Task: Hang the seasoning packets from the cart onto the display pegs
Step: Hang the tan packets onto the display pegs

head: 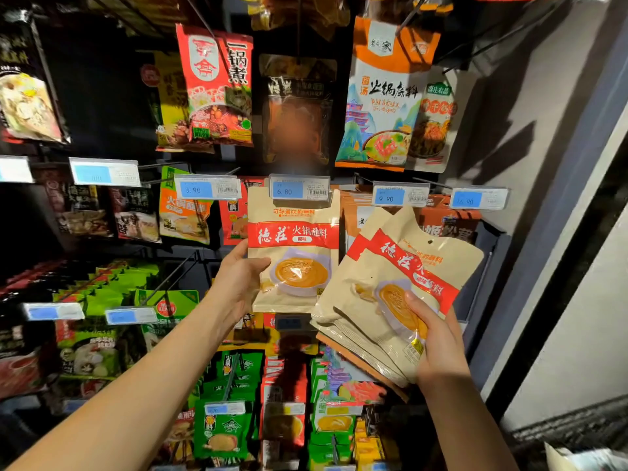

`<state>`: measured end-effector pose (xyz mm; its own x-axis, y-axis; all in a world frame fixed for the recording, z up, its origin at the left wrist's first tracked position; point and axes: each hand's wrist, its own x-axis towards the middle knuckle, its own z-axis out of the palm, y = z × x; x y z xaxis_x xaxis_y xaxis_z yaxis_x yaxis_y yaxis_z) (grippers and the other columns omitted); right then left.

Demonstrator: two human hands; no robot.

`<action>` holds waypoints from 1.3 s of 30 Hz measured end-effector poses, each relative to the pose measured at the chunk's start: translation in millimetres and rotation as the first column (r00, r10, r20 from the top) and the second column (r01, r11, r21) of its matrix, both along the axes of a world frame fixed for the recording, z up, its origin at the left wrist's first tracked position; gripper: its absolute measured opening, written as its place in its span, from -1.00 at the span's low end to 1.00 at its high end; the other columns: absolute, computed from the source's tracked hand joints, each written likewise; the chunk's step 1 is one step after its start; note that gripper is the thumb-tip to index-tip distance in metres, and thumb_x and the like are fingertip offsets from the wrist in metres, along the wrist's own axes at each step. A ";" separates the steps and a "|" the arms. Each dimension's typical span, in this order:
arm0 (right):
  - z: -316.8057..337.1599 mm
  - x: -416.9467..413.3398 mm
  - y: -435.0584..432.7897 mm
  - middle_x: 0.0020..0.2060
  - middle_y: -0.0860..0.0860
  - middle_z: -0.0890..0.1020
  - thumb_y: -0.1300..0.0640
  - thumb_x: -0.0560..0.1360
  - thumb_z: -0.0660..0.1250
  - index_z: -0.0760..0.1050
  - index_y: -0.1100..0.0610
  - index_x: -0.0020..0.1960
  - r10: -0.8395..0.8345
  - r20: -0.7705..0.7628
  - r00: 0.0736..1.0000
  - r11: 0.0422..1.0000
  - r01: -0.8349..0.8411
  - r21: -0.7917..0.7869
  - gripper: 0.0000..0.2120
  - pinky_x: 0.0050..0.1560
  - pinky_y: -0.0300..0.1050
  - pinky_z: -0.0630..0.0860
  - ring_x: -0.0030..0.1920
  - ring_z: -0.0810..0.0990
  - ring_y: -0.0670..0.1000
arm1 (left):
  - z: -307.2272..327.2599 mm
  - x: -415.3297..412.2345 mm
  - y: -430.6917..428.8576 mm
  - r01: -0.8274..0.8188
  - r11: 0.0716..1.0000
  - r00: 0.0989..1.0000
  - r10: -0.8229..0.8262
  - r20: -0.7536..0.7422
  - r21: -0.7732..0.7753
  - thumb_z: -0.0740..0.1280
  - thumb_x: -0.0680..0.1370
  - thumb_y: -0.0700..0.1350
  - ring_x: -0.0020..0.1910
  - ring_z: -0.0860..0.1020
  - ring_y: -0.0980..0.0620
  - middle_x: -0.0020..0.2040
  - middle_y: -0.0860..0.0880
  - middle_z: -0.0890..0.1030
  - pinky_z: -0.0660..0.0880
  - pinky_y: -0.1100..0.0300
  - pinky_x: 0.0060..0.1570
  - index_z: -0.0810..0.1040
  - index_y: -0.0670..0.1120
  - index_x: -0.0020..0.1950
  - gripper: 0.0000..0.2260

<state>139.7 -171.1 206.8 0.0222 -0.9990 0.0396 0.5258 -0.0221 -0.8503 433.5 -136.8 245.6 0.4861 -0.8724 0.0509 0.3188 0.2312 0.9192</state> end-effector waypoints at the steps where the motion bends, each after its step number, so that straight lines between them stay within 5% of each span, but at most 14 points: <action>1: 0.8 0.0 0.9 0.15 0.06 0.72 0.16 0.37 0.59 0.55 0.02 0.35 0.001 0.007 1.000 1.000 -0.001 0.001 -0.43 0.28 0.24 0.57 0.15 0.71 0.15 | 1.1 -0.3 0.3 -0.001 1.000 1.000 0.001 -0.007 0.011 0.15 0.58 -0.46 0.23 0.61 -0.29 0.22 -0.22 0.66 0.45 -0.43 0.25 0.54 -0.08 0.34 -0.56; 4: 2.5 0.2 2.8 0.16 0.06 0.72 0.18 0.39 0.57 0.55 0.00 0.36 0.009 0.023 1.000 1.000 -0.009 -0.002 -0.44 0.26 0.21 0.58 0.16 0.71 0.15 | 1.0 -0.1 0.2 -0.001 1.000 0.999 0.002 -0.032 0.026 0.14 0.57 -0.46 0.22 0.61 -0.29 0.23 -0.23 0.65 0.52 -0.38 0.19 0.53 -0.08 0.34 -0.55; 8: 5.7 0.0 7.0 0.14 0.09 0.73 0.20 0.37 0.56 0.54 0.05 0.36 0.021 0.034 0.999 1.000 -0.021 -0.004 -0.42 0.20 0.18 0.60 0.13 0.72 0.16 | 3.7 0.8 1.5 -0.013 0.999 0.998 0.015 -0.062 0.044 0.12 0.58 -0.47 0.05 0.68 -0.17 0.19 -0.20 0.66 0.66 -0.06 -0.19 0.51 -0.12 0.36 -0.55; 13: 4.1 -4.1 7.1 0.15 0.10 0.72 0.16 0.31 0.59 0.55 0.04 0.36 0.029 0.022 0.999 0.999 -0.029 0.015 -0.37 0.23 0.26 0.59 0.14 0.72 0.18 | 4.9 3.0 -8.7 -0.024 0.996 0.999 0.028 -0.036 0.090 0.13 0.57 -0.46 0.16 0.65 -0.24 0.22 -0.23 0.65 0.60 -0.28 0.11 0.52 -0.11 0.34 -0.56; 15: 2.4 -6.6 6.1 0.15 0.06 0.72 0.15 0.34 0.61 0.55 -0.01 0.35 0.011 -0.001 1.000 1.000 -0.011 0.016 -0.40 0.23 0.22 0.59 0.15 0.71 0.15 | 5.9 5.4 -13.3 -0.051 0.989 0.998 0.055 -0.025 0.137 0.14 0.59 -0.45 -0.15 0.70 -0.05 0.00 -0.16 0.68 0.67 0.05 -0.22 0.53 -0.13 0.25 -0.63; 17: 1.3 -8.3 6.5 0.17 0.04 0.72 0.15 0.36 0.60 0.55 -0.04 0.35 0.001 -0.019 1.000 1.000 -0.001 0.007 -0.41 0.23 0.18 0.60 0.16 0.71 0.14 | 6.5 8.8 -18.1 -0.104 0.976 0.995 0.100 0.029 0.191 0.17 0.59 -0.43 -0.42 0.55 0.04 -0.25 -0.08 0.58 0.51 0.25 -0.40 0.54 -0.14 0.17 -0.71; 20: 0.8 -9.8 8.3 0.16 0.04 0.72 0.19 0.39 0.57 0.55 -0.02 0.35 0.000 -0.019 1.000 1.000 0.000 0.001 -0.44 0.20 0.15 0.61 0.15 0.71 0.14 | -4.3 24.1 -33.5 -0.165 0.951 0.986 0.151 0.071 0.262 0.27 0.56 -0.35 -0.13 0.59 -0.13 -0.10 -0.18 0.62 0.59 -0.08 -0.05 0.58 -0.13 0.22 -0.71; 22: 1.5 -10.2 9.1 0.13 0.05 0.73 0.23 0.39 0.56 0.55 0.00 0.34 0.000 -0.024 1.000 1.000 0.000 -0.009 -0.45 0.13 0.11 0.64 0.12 0.72 0.13 | -7.2 25.7 -34.9 -0.293 0.904 0.947 0.229 0.226 0.310 0.36 0.55 -0.27 -0.08 0.62 -0.19 0.00 -0.18 0.66 0.63 -0.06 -0.09 0.58 -0.14 0.19 -0.78; 24: 1.6 -10.1 8.9 0.08 0.03 0.74 0.26 0.38 0.55 0.56 0.01 0.29 -0.018 -0.038 0.999 1.000 0.017 -0.018 -0.48 -0.07 -0.05 0.68 0.06 0.73 0.09 | -8.0 15.7 -27.0 -0.496 0.819 0.814 0.324 0.482 0.288 0.43 0.55 -0.15 -0.02 0.58 -0.15 0.12 -0.14 0.60 0.58 0.02 -0.12 0.50 -0.11 0.26 -0.70; 26: -0.9 -7.1 9.1 0.07 0.02 0.74 0.27 0.37 0.57 0.56 0.00 0.24 -0.025 -0.066 0.998 0.999 0.023 -0.029 -0.51 -0.16 -0.12 0.68 0.02 0.73 0.07 | -3.5 -6.0 -12.2 -0.566 0.817 0.703 0.409 0.582 0.109 0.47 0.52 -0.02 0.06 0.56 -0.10 0.17 -0.08 0.56 0.56 -0.04 0.05 0.45 0.00 0.26 -0.64; 29: -7.3 1.8 12.6 0.10 0.07 0.74 0.27 0.33 0.61 0.57 0.04 0.27 -0.002 -0.107 0.994 0.996 -0.008 -0.087 -0.44 0.01 0.05 0.69 0.08 0.73 0.15 | 12.4 -53.8 10.0 -0.243 0.970 0.766 0.198 0.611 -0.009 0.47 0.55 0.05 -0.07 0.59 0.10 -0.05 -0.01 0.65 0.50 0.18 -0.04 0.57 0.02 -0.03 -0.85; 32: -10.4 12.1 18.7 0.05 0.08 0.75 0.39 0.44 0.49 0.58 0.07 0.26 0.042 -0.126 0.991 0.987 -0.060 -0.146 -0.56 -0.11 -0.09 0.67 0.03 0.74 0.14 | 27.1 -92.1 27.7 0.160 0.976 0.717 -0.216 0.662 0.146 0.49 0.53 0.04 -0.36 0.53 0.15 -0.26 0.01 0.64 0.40 0.32 -0.32 0.65 -0.18 -0.05 -0.73; 34: -11.6 19.1 22.7 0.04 0.06 0.75 0.40 0.47 0.46 0.58 0.05 0.25 0.075 -0.142 0.987 0.983 -0.097 -0.154 -0.57 -0.14 -0.14 0.66 0.01 0.75 0.10 | 22.0 -96.4 27.9 0.221 0.957 0.665 -0.289 0.688 0.188 0.53 0.50 -0.03 -0.25 0.65 0.17 -0.17 0.09 0.72 0.50 0.32 -0.23 0.69 -0.10 0.02 -0.81; 39: -18.2 37.0 26.2 0.09 0.15 0.73 0.34 0.43 0.49 0.55 0.11 0.31 0.137 -0.086 0.987 0.984 -0.145 -0.105 -0.53 -0.09 -0.01 0.68 0.05 0.74 0.20 | 6.8 -88.0 27.5 0.115 0.981 0.760 -0.189 0.621 0.158 0.49 0.54 -0.17 0.05 0.70 0.05 0.03 0.04 0.75 0.58 -0.05 0.19 0.68 -0.10 0.13 -0.83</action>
<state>176.8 -144.9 188.6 0.1698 -0.9752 0.1419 0.4622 -0.0484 -0.8854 345.5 -109.2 252.4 0.2370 -0.9501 0.2030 -0.3186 0.1214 0.9401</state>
